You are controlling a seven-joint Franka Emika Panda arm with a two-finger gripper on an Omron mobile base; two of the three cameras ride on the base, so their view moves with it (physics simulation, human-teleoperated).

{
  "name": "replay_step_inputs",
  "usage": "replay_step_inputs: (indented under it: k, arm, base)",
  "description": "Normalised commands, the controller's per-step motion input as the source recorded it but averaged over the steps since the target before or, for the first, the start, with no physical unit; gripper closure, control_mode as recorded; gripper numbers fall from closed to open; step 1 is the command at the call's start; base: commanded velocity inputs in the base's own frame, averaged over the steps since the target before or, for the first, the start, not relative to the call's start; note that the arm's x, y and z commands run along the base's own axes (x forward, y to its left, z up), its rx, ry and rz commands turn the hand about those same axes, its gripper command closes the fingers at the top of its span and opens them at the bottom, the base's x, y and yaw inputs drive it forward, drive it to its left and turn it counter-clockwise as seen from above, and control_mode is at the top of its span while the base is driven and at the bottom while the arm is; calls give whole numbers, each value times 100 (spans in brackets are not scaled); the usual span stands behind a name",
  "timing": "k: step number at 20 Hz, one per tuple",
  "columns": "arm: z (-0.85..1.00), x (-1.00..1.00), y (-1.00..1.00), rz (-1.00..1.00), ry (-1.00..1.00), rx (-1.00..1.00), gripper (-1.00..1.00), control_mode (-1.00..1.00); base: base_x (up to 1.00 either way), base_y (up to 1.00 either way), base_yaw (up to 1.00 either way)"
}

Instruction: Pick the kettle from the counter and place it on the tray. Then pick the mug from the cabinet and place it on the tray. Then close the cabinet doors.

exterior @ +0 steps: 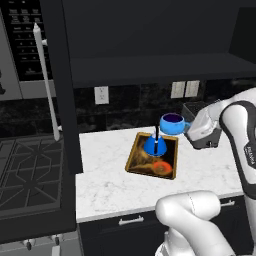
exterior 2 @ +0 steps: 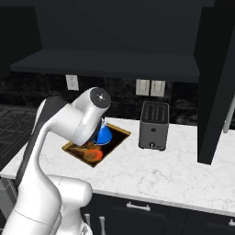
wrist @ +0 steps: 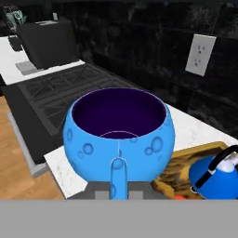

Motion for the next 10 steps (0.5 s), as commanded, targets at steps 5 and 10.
replay_step_inputs:
  k: [5, 10]
  arm:
    - [-87, 0, -14, 3, 14, 0, 100, -100]
    - [-74, 6, -26, 3, 15, 0, 100, -100]
  base:
    - [0, 0, 0]
    - [0, 0, 0]
